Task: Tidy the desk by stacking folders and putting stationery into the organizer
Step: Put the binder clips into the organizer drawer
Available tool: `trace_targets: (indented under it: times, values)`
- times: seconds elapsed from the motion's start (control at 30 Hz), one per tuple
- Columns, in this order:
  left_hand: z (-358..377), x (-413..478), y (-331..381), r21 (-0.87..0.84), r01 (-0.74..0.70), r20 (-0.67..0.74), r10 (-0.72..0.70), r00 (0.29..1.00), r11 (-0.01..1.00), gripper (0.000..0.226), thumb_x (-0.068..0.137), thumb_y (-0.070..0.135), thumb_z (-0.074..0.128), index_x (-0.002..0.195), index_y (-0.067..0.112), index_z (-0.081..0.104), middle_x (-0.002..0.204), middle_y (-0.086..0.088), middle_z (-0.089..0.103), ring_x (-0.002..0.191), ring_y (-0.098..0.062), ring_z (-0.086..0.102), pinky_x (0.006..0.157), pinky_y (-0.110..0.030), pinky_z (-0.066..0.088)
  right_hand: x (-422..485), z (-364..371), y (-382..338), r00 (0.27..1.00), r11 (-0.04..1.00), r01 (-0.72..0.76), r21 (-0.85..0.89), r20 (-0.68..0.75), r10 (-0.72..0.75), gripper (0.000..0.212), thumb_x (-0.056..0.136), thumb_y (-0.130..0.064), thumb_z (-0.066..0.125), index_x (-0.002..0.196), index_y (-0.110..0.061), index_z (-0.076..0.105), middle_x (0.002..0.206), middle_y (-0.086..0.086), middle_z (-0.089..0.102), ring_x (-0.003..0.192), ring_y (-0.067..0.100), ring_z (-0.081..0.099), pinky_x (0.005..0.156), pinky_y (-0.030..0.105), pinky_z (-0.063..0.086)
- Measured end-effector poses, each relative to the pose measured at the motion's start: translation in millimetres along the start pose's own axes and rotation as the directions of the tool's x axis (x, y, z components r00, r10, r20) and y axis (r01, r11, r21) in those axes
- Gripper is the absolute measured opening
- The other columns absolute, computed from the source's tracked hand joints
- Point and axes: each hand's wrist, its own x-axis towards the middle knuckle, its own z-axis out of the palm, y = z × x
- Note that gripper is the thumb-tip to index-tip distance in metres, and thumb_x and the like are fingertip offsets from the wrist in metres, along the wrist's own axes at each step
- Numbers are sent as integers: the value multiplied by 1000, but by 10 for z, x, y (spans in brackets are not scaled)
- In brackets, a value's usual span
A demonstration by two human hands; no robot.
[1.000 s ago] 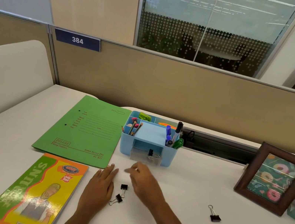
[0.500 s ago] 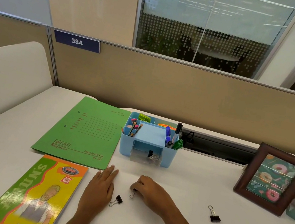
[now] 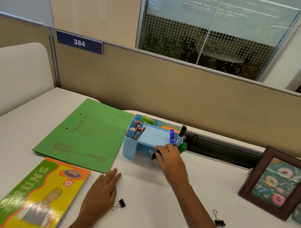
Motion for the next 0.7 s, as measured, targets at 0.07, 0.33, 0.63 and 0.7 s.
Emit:
trace_targets:
  times: [0.07, 0.33, 0.63, 0.7]
  values:
    - [3, -3, 0, -7, -1, -16, 1, 1000, 1000, 48, 78, 20, 33, 113, 12, 65, 120, -5, 64, 114, -17, 53, 104, -17, 15, 5, 11, 1, 1000, 999, -31, -19, 1, 31, 24, 89, -14, 55, 110, -6, 62, 103, 17, 59, 99, 29, 56, 72, 35, 55]
    - [32, 2, -16, 14, -18, -43, 18, 999, 1000, 47, 79, 20, 33, 112, 11, 65, 119, -7, 64, 104, -21, 64, 96, -27, 27, -482, 286, -275, 976, 972, 142, 184, 139, -169, 39, 86, -38, 35, 106, -18, 63, 99, 6, 60, 89, 15, 56, 67, 28, 55]
    - [49, 16, -37, 44, -26, -15, 27, 1000, 999, 49, 78, 21, 33, 113, 11, 65, 119, -7, 64, 104, -21, 64, 98, -31, 25, -850, 572, -385, 819, 900, 355, 251, 380, -429, 37, 86, -33, 40, 113, -15, 58, 115, 9, 60, 99, 31, 53, 82, 40, 48]
    - [50, 13, -35, 46, -18, -9, 19, 1000, 999, 49, 78, 21, 32, 114, 10, 64, 120, -7, 63, 105, -22, 63, 98, -31, 24, -869, 584, -352, 817, 900, 360, 246, 382, -432, 38, 87, -32, 35, 108, -14, 61, 107, 8, 62, 93, 28, 53, 74, 38, 50]
